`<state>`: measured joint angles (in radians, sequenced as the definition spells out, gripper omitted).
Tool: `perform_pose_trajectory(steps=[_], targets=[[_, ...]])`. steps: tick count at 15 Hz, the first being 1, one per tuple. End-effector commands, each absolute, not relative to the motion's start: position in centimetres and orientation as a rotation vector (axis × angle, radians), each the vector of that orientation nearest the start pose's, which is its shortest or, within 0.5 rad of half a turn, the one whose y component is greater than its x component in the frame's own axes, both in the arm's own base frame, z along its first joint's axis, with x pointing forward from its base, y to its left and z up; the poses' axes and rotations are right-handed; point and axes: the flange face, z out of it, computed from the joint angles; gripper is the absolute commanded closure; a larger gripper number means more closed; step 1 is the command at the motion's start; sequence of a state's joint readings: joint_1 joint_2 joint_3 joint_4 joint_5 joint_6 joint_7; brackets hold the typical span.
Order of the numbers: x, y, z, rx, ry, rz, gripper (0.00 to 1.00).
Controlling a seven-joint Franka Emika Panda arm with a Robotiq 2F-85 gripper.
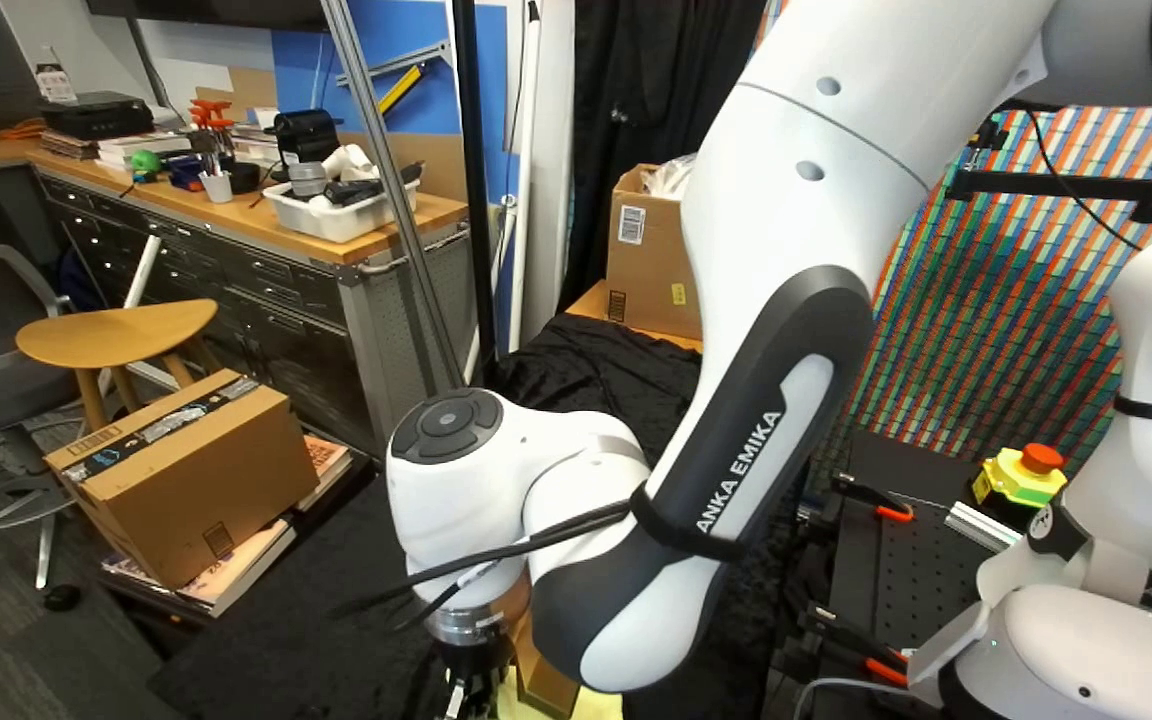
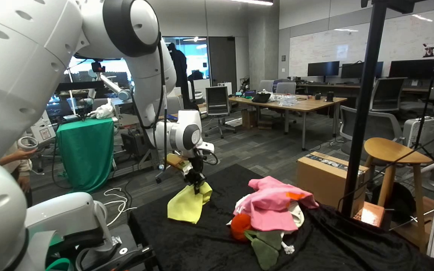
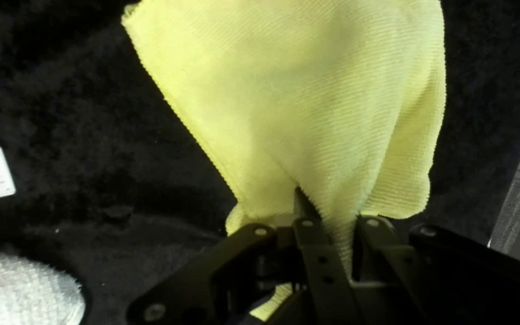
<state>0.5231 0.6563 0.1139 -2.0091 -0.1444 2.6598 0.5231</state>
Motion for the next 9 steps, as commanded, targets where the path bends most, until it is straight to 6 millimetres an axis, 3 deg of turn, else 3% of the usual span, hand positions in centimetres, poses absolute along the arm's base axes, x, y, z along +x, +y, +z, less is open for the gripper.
perform_pose_trajectory(steps=[1, 9], targets=[[46.5, 32.7, 17.3, -3.112, -0.265, -0.108, 0.91], [46.5, 23.6, 25.1, -3.131, 0.170, -0.409, 0.91]])
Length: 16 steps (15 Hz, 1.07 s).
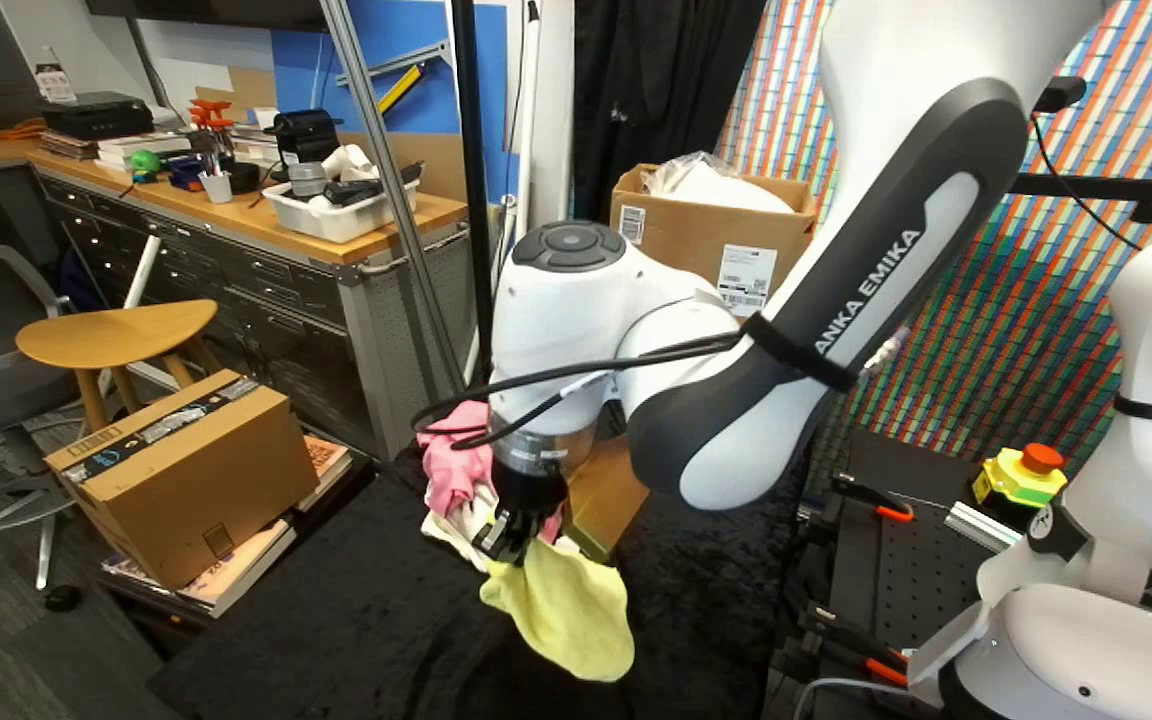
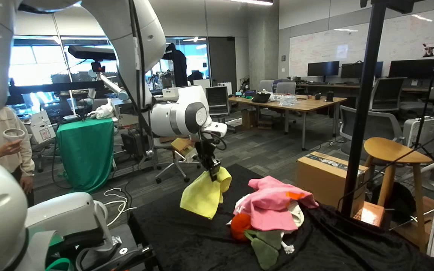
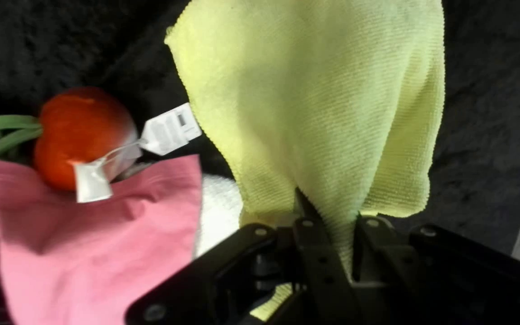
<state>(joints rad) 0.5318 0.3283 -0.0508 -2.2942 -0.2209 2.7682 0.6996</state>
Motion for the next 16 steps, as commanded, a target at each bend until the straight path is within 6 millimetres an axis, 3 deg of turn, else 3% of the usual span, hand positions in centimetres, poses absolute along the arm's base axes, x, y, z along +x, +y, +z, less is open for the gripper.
perform_pose_trajectory(steps=[1, 5, 8, 16], targets=[[46.7, 22.8, 25.9, -3.139, 0.234, -0.454, 0.91], [47.7, 20.4, 28.5, -3.152, 0.486, -0.628, 0.91], [48.2, 19.6, 29.1, -3.183, 0.654, -0.753, 0.92], [47.4, 20.9, 26.5, -3.306, 0.789, -0.713, 0.92]])
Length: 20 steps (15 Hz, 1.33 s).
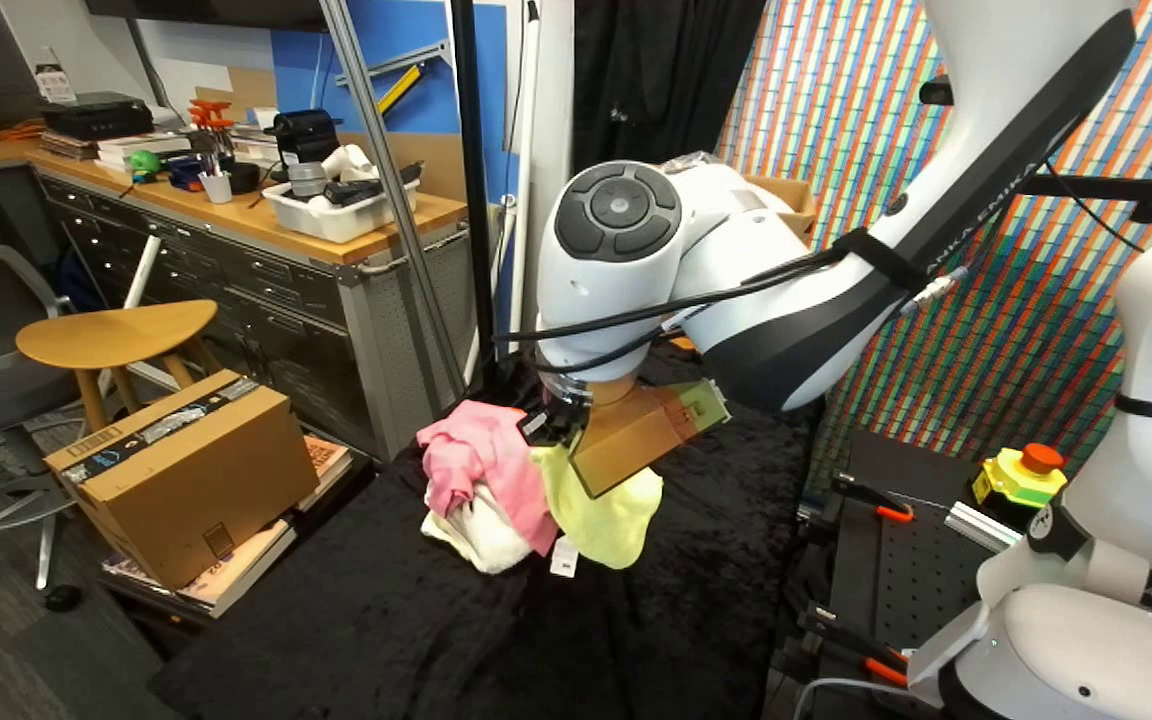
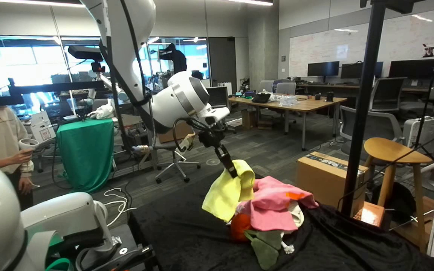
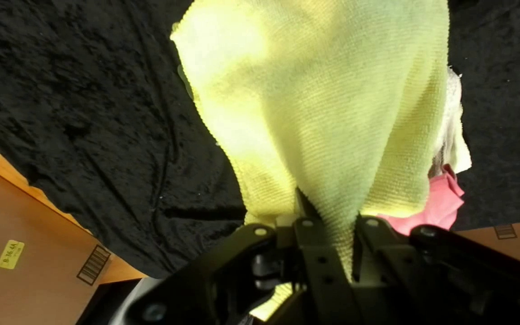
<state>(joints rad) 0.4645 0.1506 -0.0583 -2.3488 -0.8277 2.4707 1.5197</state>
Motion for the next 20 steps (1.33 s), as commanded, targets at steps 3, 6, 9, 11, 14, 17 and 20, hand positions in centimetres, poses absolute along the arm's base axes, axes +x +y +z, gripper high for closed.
perform_pose_trajectory(steps=[3, 6, 9, 11, 14, 17, 20], targets=[[48.0, 21.3, 26.3, -3.306, 0.819, -0.707, 0.92], [49.1, 21.3, 26.1, -3.303, 0.856, -0.700, 0.92], [50.1, 20.7, 25.5, -3.302, 0.899, -0.677, 0.61], [50.3, 20.2, 25.0, -3.311, 0.913, -0.663, 0.47], [50.4, 19.4, 24.2, -3.323, 0.925, -0.643, 0.24], [50.2, 18.8, 23.7, -3.337, 0.940, -0.625, 0.01], [49.6, 18.3, 23.4, -3.355, 0.909, -0.582, 0.00]])
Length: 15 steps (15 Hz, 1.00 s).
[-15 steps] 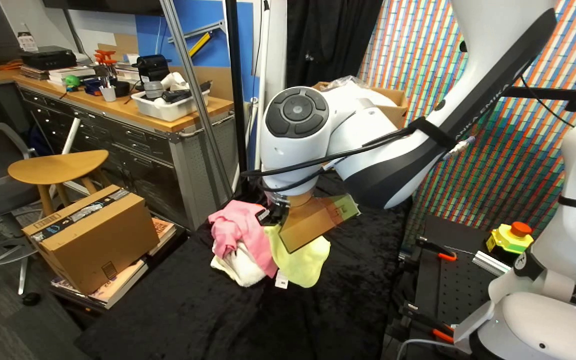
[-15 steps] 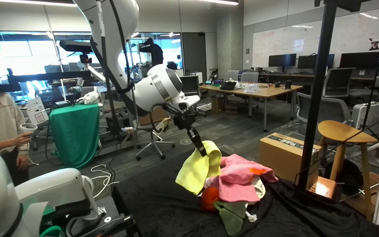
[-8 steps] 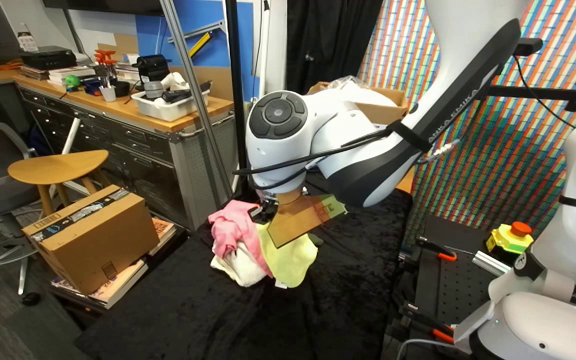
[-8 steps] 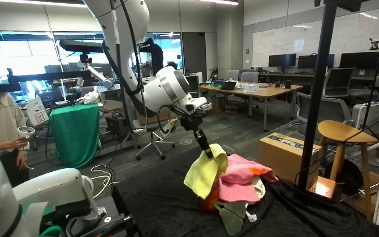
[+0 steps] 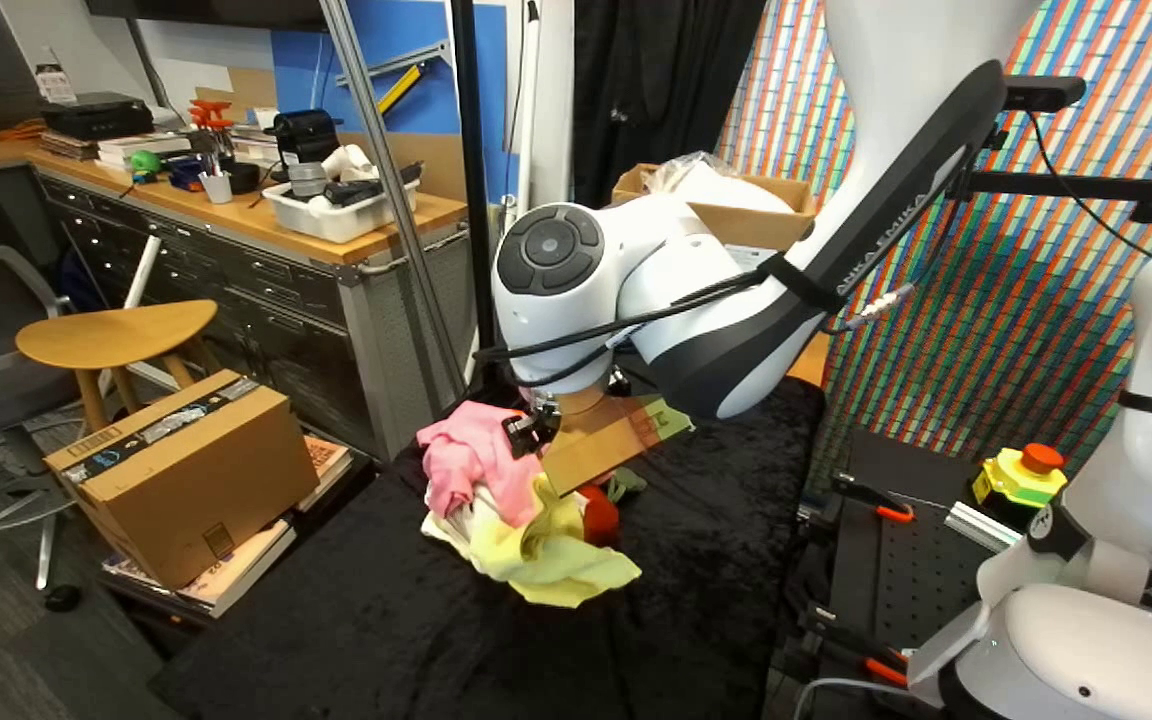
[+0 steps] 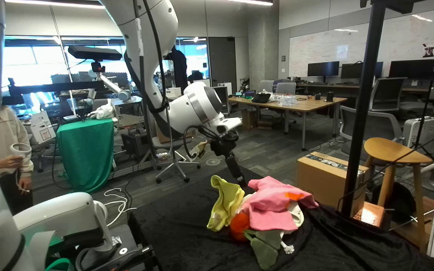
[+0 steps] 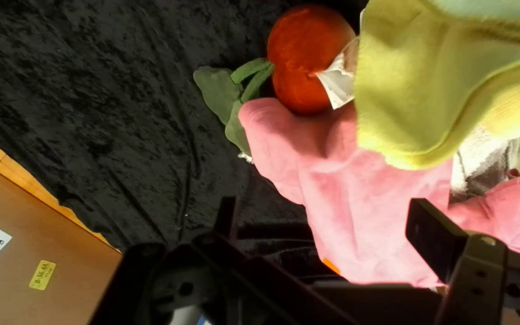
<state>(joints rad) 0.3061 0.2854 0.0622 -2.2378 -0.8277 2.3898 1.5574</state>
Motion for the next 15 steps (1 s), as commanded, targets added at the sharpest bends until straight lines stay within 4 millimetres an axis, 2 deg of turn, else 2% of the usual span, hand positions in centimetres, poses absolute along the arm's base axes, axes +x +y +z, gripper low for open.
perform_pose_trajectory(steps=[1, 5, 8, 12, 15], targets=[[48.9, 18.2, 23.4, -3.374, 0.873, -0.558, 0.00], [46.5, 18.2, 22.9, -3.442, 0.795, -0.530, 0.00], [44.6, 18.7, 22.7, -3.434, 0.659, -0.473, 0.00], [42.7, 20.2, 22.3, -3.435, 0.439, -0.436, 0.00], [42.6, 22.4, 21.6, -3.356, 0.192, -0.429, 0.00]])
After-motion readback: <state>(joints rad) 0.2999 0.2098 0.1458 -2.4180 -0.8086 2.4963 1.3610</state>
